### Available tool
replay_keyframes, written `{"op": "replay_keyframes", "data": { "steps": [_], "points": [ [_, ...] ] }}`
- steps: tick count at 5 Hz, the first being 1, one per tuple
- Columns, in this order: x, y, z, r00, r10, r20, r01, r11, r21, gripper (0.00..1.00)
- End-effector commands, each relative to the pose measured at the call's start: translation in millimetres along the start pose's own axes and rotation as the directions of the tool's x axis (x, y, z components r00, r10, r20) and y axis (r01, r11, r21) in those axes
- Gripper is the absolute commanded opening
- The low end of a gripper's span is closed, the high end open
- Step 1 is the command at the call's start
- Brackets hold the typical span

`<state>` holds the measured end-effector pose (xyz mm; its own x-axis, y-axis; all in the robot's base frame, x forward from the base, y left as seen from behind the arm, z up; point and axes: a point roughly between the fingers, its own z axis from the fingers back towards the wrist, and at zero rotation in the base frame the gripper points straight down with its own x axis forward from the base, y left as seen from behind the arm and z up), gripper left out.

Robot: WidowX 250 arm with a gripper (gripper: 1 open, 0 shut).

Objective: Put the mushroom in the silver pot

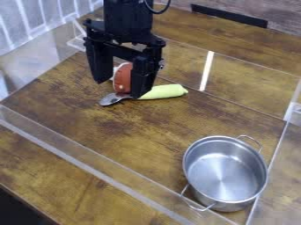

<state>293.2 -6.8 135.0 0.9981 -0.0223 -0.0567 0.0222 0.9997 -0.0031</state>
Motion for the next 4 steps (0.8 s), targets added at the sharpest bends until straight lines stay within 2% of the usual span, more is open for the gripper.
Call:
{"op": "replay_keyframes", "data": {
  "steps": [1, 2, 4],
  "points": [
    [9.4, 7, -4.2, 1.0, 0.019, 0.011, -0.019, 1.0, 0.008, 1.0],
    [22.5, 17, -7.6, 0.999, 0.043, 0.032, -0.043, 0.999, 0.018, 1.0],
    [39.6, 35, -11.1, 0.992, 0.102, 0.072, -0.105, 0.994, 0.039, 1.0]
  ]
}}
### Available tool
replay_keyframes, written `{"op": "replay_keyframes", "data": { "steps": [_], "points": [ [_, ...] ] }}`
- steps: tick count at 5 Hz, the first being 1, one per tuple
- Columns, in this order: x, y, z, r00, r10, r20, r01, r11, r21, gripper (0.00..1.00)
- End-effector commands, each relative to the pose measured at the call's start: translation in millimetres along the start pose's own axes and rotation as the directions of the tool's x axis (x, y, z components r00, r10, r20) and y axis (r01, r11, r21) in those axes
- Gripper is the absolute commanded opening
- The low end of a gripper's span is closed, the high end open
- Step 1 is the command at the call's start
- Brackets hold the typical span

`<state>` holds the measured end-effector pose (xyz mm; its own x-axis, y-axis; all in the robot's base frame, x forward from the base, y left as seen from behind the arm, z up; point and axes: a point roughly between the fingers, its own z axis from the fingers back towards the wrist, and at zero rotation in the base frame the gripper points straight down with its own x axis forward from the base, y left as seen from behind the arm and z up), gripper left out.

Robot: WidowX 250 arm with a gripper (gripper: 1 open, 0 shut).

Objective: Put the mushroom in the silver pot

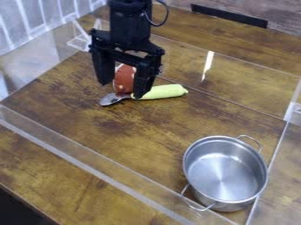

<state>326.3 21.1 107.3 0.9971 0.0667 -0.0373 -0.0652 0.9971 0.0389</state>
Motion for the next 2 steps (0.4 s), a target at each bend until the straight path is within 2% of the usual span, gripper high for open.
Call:
{"op": "replay_keyframes", "data": {
  "steps": [1, 2],
  "points": [
    [15.0, 14.8, 10.8, 0.997, 0.043, 0.071, -0.044, 0.999, 0.009, 1.0],
    [23.2, 21.2, 4.9, 0.995, 0.065, 0.076, -0.066, 0.998, 0.014, 1.0]
  ]
}}
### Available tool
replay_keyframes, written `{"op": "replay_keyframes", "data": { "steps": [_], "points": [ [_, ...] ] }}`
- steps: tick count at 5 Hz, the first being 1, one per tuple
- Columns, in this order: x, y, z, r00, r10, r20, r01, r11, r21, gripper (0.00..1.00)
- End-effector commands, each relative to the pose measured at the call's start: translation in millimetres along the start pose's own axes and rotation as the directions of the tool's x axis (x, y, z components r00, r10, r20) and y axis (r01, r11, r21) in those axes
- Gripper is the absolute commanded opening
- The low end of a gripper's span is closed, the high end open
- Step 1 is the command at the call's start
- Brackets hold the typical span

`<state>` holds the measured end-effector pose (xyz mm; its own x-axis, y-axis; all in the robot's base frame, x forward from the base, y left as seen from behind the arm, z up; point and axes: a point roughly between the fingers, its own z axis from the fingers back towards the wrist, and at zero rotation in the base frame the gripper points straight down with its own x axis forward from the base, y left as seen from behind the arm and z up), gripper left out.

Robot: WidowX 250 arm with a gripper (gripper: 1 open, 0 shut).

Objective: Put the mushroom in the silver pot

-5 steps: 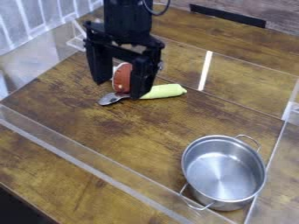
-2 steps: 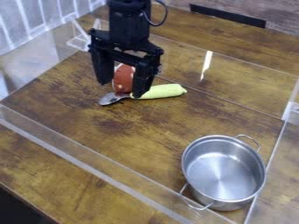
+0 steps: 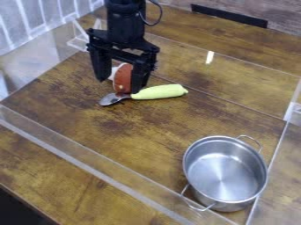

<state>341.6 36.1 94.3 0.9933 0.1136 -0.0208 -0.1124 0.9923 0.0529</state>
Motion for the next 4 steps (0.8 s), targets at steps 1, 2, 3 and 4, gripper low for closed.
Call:
{"op": "replay_keyframes", "data": {
  "steps": [1, 2, 3, 4],
  "points": [
    [15.4, 13, 11.3, 0.997, 0.039, 0.064, -0.04, 0.999, 0.004, 1.0],
    [21.0, 17, 3.9, 0.997, 0.057, 0.06, -0.057, 0.998, 0.005, 1.0],
    [24.8, 20, -4.2, 0.996, 0.071, 0.053, -0.072, 0.997, 0.007, 1.0],
    [27.1, 23, -12.0, 0.995, 0.083, 0.046, -0.084, 0.996, 0.007, 1.0]
  ]
}}
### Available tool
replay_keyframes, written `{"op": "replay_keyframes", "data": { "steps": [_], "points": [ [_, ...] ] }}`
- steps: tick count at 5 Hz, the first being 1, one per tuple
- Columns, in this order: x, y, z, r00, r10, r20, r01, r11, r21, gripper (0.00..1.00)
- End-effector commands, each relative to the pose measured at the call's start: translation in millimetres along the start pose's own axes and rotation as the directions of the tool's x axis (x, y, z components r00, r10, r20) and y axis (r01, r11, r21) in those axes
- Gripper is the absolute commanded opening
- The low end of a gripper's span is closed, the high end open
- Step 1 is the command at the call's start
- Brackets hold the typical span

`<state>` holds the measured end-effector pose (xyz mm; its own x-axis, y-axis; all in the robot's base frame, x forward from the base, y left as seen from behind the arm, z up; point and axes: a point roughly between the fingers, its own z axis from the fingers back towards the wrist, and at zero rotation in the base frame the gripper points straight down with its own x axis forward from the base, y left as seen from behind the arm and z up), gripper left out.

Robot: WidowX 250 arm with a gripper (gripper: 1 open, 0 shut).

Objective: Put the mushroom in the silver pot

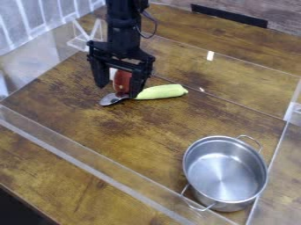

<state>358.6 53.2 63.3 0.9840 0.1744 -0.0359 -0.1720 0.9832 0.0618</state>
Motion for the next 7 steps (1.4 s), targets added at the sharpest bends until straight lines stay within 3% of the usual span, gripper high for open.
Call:
{"op": "replay_keyframes", "data": {
  "steps": [1, 2, 3, 4, 5, 6, 7],
  "points": [
    [10.8, 11, 11.5, 0.998, 0.031, 0.055, -0.031, 1.0, 0.0, 1.0],
    [13.5, 12, 5.3, 0.998, 0.037, 0.048, -0.037, 0.999, 0.0, 1.0],
    [15.8, 13, -0.7, 0.998, 0.042, 0.041, -0.042, 0.999, 0.0, 0.0],
    [15.4, 13, 0.5, 0.998, 0.045, 0.044, -0.045, 0.999, -0.002, 0.0],
    [14.7, 14, 9.9, 0.997, 0.059, 0.055, -0.058, 0.998, -0.017, 1.0],
    [13.7, 15, 18.9, 0.995, 0.072, 0.065, -0.071, 0.997, -0.031, 1.0],
    [11.4, 15, 25.4, 0.994, 0.075, 0.073, -0.072, 0.997, -0.035, 0.0]
  ]
}}
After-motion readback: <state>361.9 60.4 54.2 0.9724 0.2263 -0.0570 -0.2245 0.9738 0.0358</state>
